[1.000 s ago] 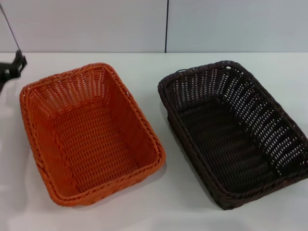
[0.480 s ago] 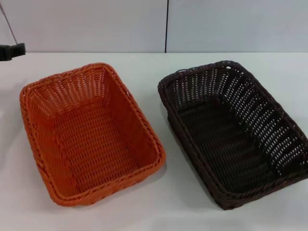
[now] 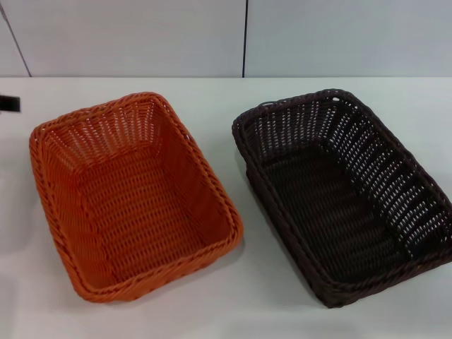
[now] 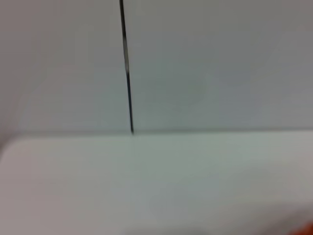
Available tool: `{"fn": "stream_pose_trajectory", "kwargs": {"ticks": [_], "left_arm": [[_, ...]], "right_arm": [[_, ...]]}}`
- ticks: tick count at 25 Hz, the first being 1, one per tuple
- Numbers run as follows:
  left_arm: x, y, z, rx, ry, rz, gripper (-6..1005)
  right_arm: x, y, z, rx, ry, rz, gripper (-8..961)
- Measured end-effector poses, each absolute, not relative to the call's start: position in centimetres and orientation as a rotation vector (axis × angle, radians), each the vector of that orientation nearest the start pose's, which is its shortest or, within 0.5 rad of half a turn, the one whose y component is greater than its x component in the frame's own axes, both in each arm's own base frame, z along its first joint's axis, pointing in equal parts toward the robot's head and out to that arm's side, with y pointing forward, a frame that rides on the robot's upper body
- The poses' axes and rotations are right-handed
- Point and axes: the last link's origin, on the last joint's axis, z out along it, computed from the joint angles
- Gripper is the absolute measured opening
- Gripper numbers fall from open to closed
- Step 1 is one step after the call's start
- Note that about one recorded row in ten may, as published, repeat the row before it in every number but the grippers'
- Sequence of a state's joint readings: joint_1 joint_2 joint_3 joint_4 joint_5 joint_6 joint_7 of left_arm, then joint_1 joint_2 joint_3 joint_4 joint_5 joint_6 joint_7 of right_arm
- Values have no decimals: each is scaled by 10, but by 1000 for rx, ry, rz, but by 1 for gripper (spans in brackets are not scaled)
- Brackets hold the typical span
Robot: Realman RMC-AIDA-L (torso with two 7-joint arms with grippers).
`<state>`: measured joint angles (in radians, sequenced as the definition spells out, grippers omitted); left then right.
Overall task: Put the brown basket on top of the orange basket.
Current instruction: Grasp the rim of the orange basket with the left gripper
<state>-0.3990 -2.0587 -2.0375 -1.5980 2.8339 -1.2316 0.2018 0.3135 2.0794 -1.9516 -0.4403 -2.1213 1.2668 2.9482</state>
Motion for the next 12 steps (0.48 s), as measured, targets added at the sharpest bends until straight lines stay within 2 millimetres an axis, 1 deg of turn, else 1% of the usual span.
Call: {"fn": "stream_pose_trajectory", "kwargs": {"ticks": [1, 5, 7, 8, 12], "left_arm": [[-242, 375, 130, -1714, -1237, 35, 810], [-235, 374, 117, -1715, -1304, 80, 810], [-229, 374, 107, -1741, -1318, 113, 810], [-223, 374, 100, -1764, -1323, 136, 810], [-218, 374, 94, -1770, -1339, 146, 809]], "right_arm": [[335, 323, 58, -1039, 459, 666, 827], [341, 319, 56, -1046, 468, 640, 826], [343, 318, 57, -1046, 468, 633, 826], [344, 318, 57, -1042, 469, 631, 826], [344, 318, 59, -1042, 463, 627, 826]]}}
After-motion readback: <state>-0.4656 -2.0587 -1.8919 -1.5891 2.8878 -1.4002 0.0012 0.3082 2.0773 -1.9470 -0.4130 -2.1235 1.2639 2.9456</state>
